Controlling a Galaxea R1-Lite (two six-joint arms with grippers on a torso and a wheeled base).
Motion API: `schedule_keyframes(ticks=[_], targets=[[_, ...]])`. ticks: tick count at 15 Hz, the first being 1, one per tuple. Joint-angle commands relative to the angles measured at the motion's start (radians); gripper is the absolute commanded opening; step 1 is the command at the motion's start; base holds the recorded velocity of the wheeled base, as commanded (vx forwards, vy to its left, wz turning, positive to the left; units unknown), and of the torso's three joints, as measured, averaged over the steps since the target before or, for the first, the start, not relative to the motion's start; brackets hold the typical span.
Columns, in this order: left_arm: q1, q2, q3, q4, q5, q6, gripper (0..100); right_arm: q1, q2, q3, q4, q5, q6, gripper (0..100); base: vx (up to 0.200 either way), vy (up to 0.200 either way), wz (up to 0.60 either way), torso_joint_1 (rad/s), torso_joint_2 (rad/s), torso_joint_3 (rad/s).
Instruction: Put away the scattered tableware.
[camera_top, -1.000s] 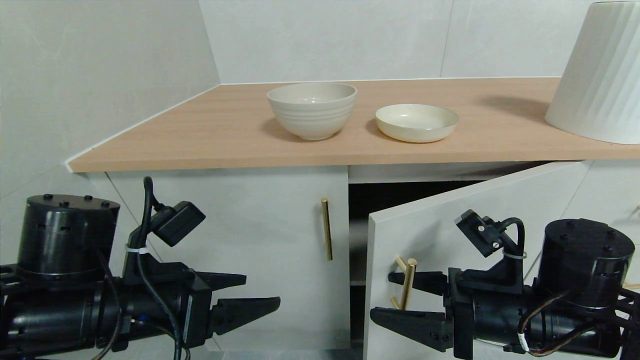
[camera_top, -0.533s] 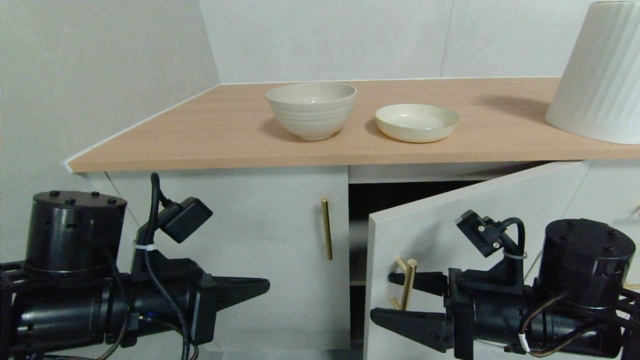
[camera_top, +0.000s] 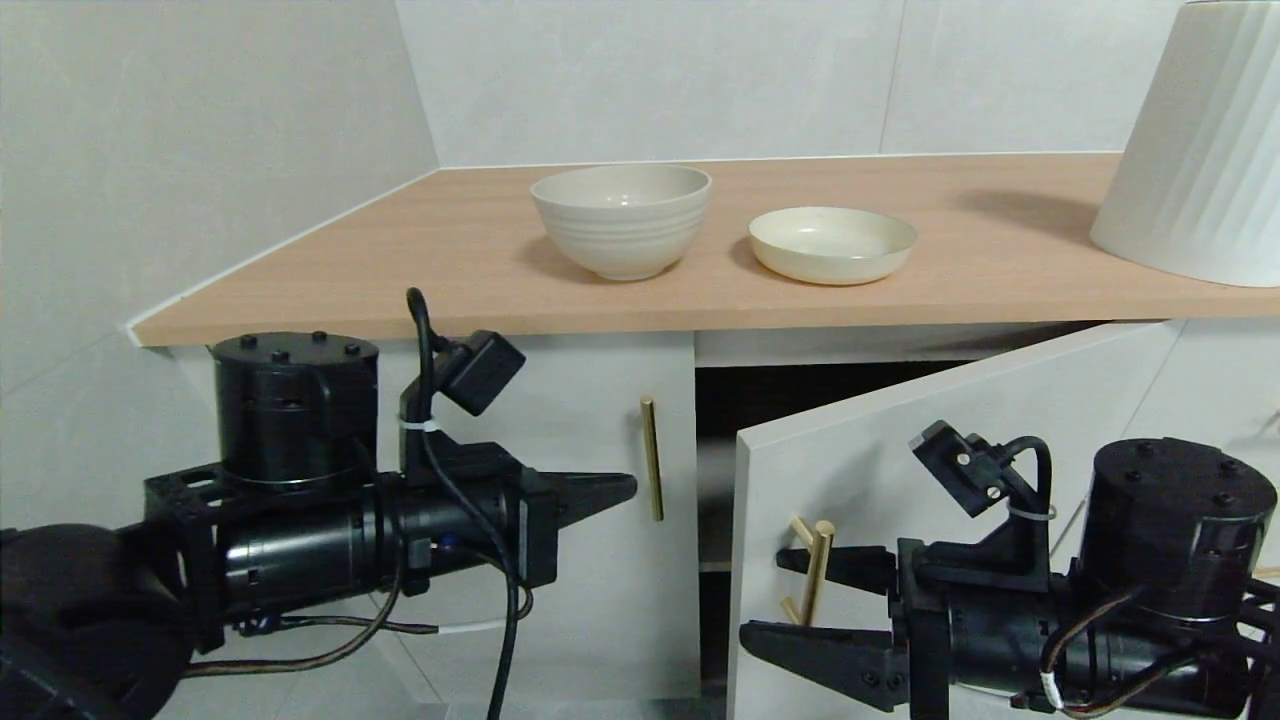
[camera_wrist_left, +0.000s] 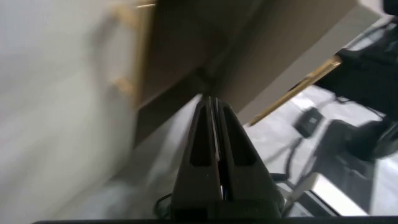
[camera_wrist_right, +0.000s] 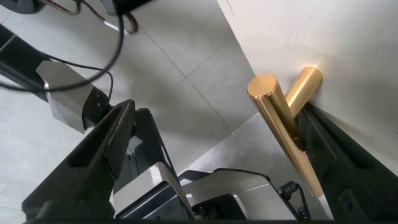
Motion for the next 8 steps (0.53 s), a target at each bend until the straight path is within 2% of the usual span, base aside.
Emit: schedule_keyframes(ticks=[1, 3, 4, 6, 8], targets=[[-0.044, 0.056, -0.007, -0.007, -0.018, -0.007, 0, 0.001, 0.001, 0.001, -0.006, -0.002, -0.001, 100, 0.000, 0.000, 0.00, 0.000, 0.00, 0.000], [-0.059, 0.061, 0.011, -0.012, -0.079, -0.015, 0, -0.001, -0.006, 0.004, -0.006, -0.002, -0.002, 100, 0.000, 0.000, 0.00, 0.000, 0.00, 0.000], [-0.079, 0.067, 0.010, -0.022, -0.095, -0.032, 0, -0.001, -0.008, 0.001, -0.006, -0.004, -0.002, 100, 0.000, 0.000, 0.00, 0.000, 0.00, 0.000], [-0.096, 0.110, 0.016, -0.059, -0.090, -0.038, 0, -0.001, -0.008, 0.002, -0.006, -0.005, -0.002, 100, 0.000, 0.000, 0.00, 0.000, 0.00, 0.000], [-0.095, 0.217, 0.034, -0.213, -0.055, -0.058, 0, -0.001, -0.008, 0.002, -0.006, -0.008, -0.002, 100, 0.000, 0.000, 0.00, 0.000, 0.00, 0.000]])
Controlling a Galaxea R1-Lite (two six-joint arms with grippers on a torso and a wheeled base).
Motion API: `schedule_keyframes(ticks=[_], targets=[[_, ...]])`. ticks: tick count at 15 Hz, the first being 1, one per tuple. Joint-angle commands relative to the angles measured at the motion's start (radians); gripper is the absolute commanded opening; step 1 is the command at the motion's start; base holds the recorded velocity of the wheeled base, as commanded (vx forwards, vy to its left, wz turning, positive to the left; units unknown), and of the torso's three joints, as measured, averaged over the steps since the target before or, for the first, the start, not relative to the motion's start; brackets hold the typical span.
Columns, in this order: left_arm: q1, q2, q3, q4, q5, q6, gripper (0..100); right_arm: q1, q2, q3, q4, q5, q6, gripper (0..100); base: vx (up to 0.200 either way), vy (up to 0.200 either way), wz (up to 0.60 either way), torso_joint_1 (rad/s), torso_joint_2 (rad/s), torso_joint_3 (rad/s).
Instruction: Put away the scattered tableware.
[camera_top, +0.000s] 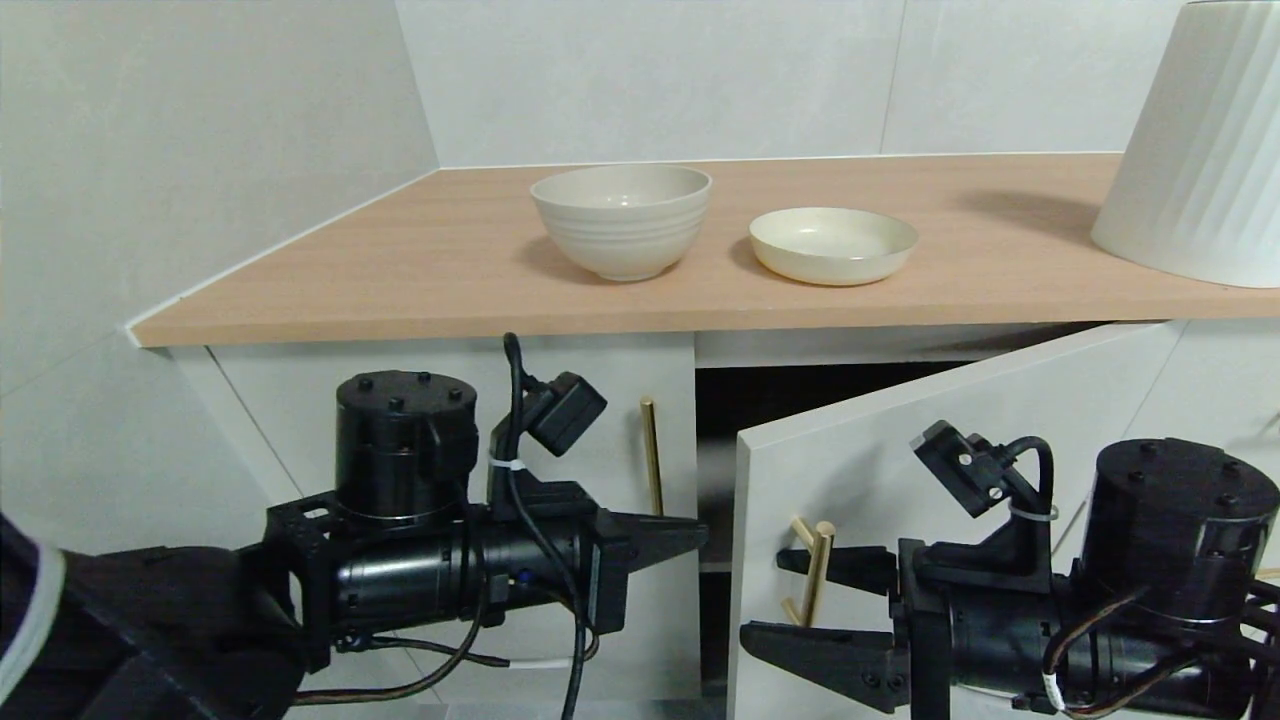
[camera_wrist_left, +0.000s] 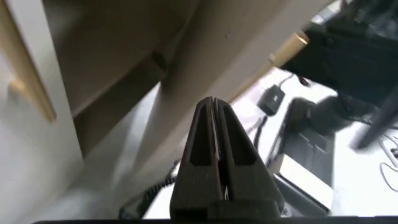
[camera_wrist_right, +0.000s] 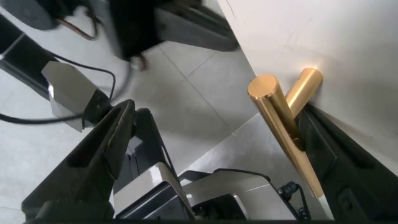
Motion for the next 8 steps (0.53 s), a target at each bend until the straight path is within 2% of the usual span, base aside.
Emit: schedule_keyframes(ticks=[1, 3, 5, 8], targets=[[-0.004, 0.129, 0.017, -0.133, 0.046, -0.023, 0, -0.001, -0.004, -0.001, -0.002, -0.001, -0.001, 100, 0.000, 0.000, 0.00, 0.000, 0.00, 0.000], [-0.014, 0.195, 0.027, -0.263, 0.074, -0.046, 0, 0.001, 0.001, 0.000, -0.002, -0.001, -0.001, 100, 0.000, 0.000, 0.00, 0.000, 0.00, 0.000], [-0.023, 0.233, 0.028, -0.360, 0.083, -0.049, 0, 0.001, 0.004, -0.001, -0.002, -0.001, -0.001, 100, 0.000, 0.000, 0.00, 0.000, 0.00, 0.000], [-0.033, 0.256, 0.022, -0.408, 0.093, -0.049, 0, 0.001, 0.003, 0.000, -0.002, -0.001, -0.001, 100, 0.000, 0.000, 0.00, 0.000, 0.00, 0.000]])
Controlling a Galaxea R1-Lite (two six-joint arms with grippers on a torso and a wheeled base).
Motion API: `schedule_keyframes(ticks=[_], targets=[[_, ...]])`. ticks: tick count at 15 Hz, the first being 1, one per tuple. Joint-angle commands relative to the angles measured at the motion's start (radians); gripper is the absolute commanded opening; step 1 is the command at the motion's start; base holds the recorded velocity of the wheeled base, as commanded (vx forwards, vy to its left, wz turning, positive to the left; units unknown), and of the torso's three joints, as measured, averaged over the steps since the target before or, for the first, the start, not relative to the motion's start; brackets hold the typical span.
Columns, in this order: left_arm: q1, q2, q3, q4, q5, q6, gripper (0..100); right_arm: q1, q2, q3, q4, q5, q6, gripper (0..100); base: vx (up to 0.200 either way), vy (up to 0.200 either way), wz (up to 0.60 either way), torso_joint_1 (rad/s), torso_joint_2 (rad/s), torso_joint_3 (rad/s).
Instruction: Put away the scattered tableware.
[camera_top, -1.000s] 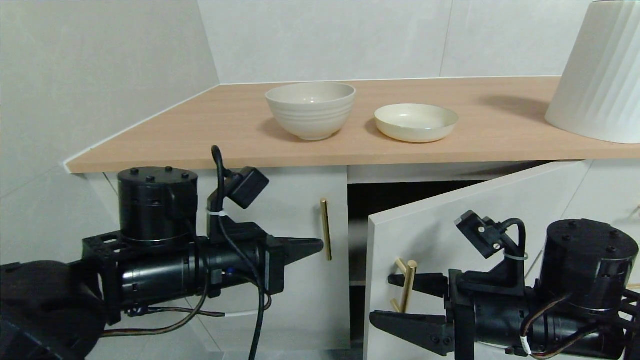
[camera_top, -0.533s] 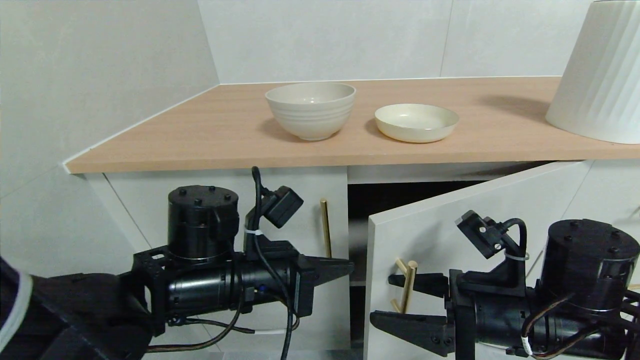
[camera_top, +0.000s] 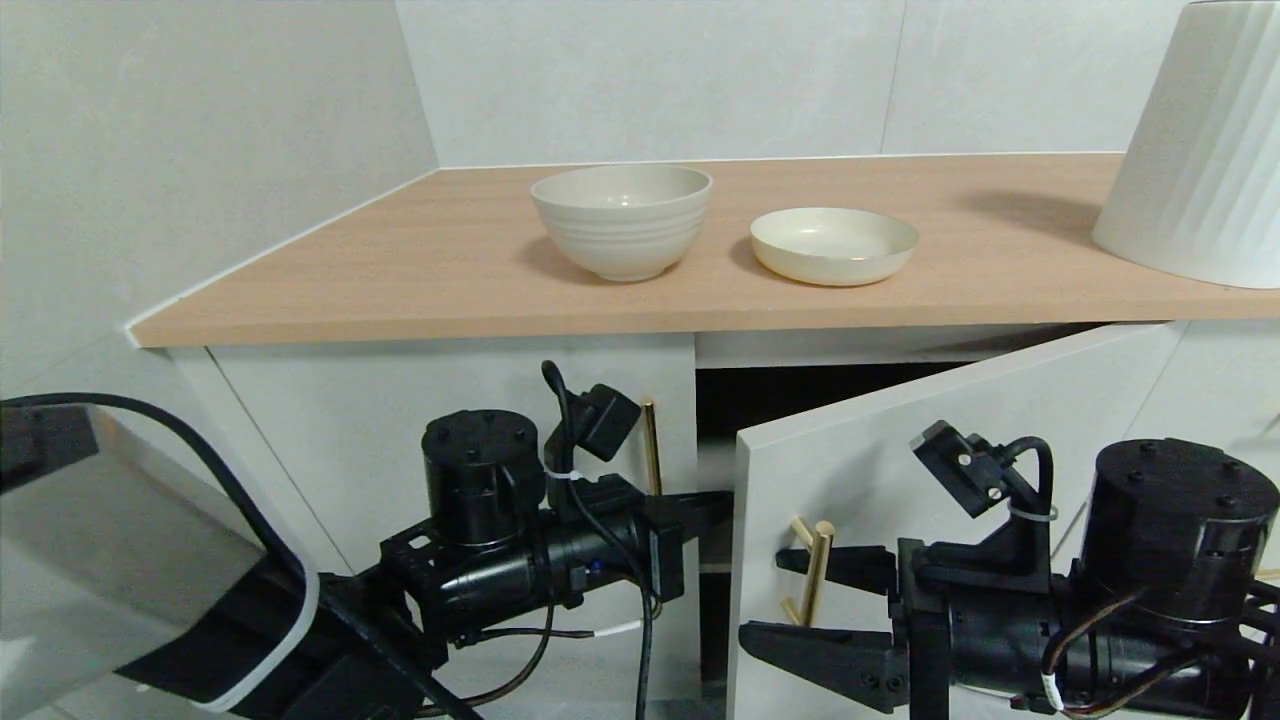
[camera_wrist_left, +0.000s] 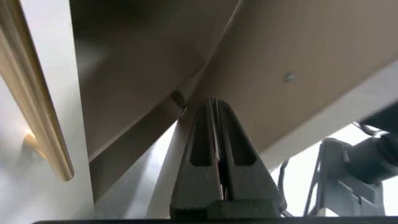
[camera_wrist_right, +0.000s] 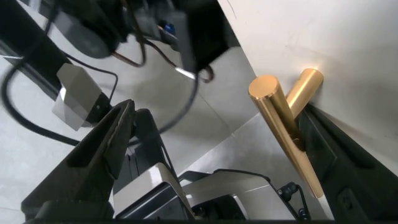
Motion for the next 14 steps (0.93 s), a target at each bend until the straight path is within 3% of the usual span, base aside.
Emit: schedule_keyframes(ticks=[1, 6, 14], targets=[[-0.016, 0.050, -0.002, -0.051, 0.001, -0.002, 0, 0.001, -0.001, 0.000, 0.000, 0.000, 0.001, 100, 0.000, 0.000, 0.00, 0.000, 0.00, 0.000], [-0.083, 0.151, 0.004, -0.302, 0.052, 0.000, 0, 0.000, -0.001, -0.003, 0.000, -0.025, -0.001, 100, 0.000, 0.000, 0.00, 0.000, 0.00, 0.000], [-0.095, 0.151, 0.006, -0.320, 0.054, 0.000, 0, -0.037, -0.028, 0.028, 0.002, -0.039, -0.029, 100, 0.000, 0.000, 0.00, 0.000, 0.00, 0.000]])
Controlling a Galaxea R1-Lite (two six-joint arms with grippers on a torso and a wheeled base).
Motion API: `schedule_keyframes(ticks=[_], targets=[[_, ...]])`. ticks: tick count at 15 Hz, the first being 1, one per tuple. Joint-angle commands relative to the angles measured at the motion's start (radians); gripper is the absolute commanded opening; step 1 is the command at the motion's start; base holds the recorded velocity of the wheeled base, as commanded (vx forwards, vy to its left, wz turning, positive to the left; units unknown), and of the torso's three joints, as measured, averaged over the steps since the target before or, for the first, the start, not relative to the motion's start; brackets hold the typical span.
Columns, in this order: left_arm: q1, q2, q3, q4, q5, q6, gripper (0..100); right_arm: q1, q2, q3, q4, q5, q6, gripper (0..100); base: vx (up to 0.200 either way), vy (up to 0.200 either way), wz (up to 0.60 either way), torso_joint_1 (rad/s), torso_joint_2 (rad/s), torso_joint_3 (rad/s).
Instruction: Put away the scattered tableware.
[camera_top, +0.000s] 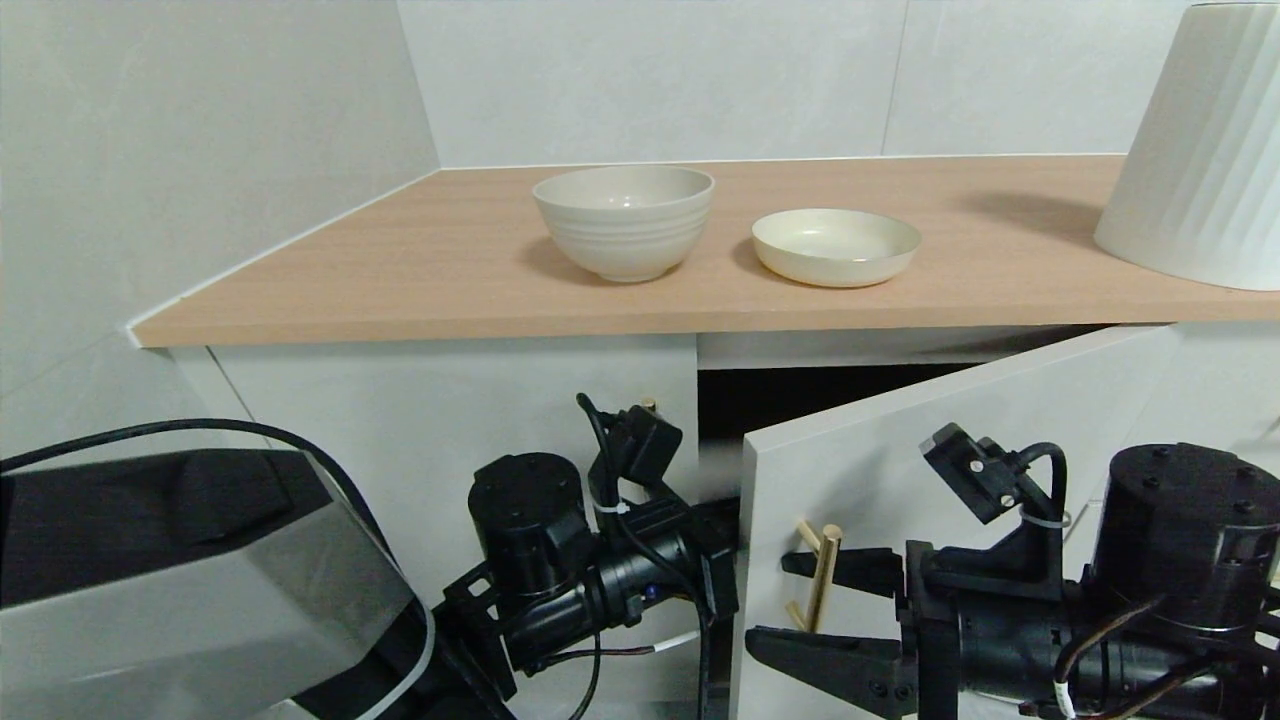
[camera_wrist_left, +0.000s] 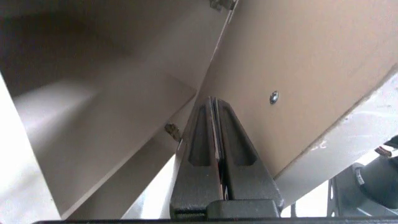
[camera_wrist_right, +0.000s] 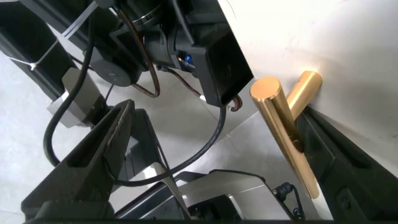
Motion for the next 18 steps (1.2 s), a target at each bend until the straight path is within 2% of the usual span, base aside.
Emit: schedule_keyframes(ticks=[1, 4, 9, 10, 14, 18], targets=[[0.001, -0.001, -0.002, 0.001, -0.002, 0.000, 0, -0.024, -0.022, 0.016, 0.003, -0.007, -0.003, 100, 0.000, 0.000, 0.00, 0.000, 0.00, 0.000], [0.001, -0.001, 0.000, 0.001, -0.002, 0.000, 0, -0.081, -0.027, 0.022, 0.004, -0.007, -0.008, 100, 0.000, 0.000, 0.00, 0.000, 0.00, 0.000], [0.001, -0.005, 0.001, 0.002, 0.000, 0.000, 0, -0.147, -0.055, 0.062, 0.023, -0.008, -0.103, 100, 0.000, 0.000, 0.00, 0.000, 0.00, 0.000], [0.001, -0.004, 0.001, 0.002, 0.000, 0.000, 0, -0.158, -0.085, 0.054, 0.063, -0.008, -0.103, 100, 0.000, 0.000, 0.00, 0.000, 0.00, 0.000], [0.001, -0.004, 0.011, 0.002, 0.010, 0.000, 0, -0.181, -0.340, -0.049, 0.495, -0.010, -0.103, 100, 0.000, 0.000, 0.00, 0.000, 0.00, 0.000], [0.001, -0.001, 0.020, 0.002, 0.009, 0.000, 0, -0.181, -0.453, -0.027, 0.596, -0.028, -0.098, 100, 0.000, 0.000, 0.00, 0.000, 0.00, 0.000]])
